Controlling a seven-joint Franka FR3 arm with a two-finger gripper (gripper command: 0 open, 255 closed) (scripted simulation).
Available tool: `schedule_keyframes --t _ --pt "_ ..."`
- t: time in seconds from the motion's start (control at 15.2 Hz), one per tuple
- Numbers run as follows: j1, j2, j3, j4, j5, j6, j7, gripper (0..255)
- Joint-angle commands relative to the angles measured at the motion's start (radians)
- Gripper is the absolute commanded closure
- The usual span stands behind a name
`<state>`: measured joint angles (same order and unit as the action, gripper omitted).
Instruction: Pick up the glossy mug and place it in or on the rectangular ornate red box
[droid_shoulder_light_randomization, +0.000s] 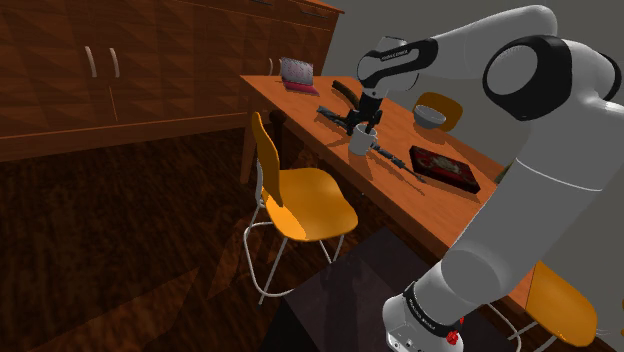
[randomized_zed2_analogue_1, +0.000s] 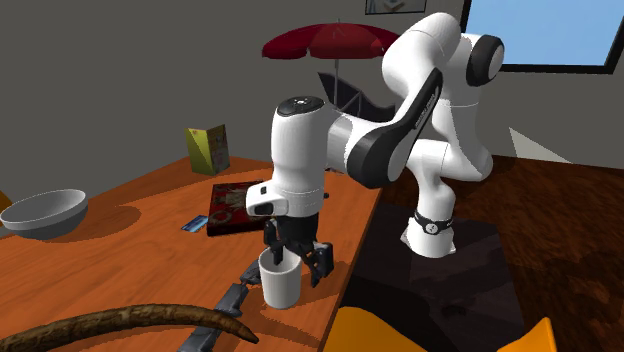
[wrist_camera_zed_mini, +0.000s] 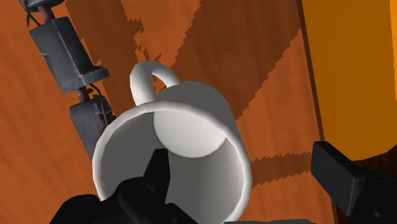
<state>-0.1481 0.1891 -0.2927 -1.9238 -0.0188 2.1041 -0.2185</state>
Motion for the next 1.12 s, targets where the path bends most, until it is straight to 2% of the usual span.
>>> schedule_keyframes --t 0.0,0.46,0.53,1.06 --pt "-0.001 0.010 0.001 -0.009 0.003 0.019 0.000 0" --pt "-0.001 0.010 0.001 -0.009 0.003 0.019 0.000 0" --pt "-0.001 0.010 0.001 -0.009 0.003 0.019 0.000 255" --pt "-0.001 0.010 0.001 -0.009 0.003 0.019 0.000 255"
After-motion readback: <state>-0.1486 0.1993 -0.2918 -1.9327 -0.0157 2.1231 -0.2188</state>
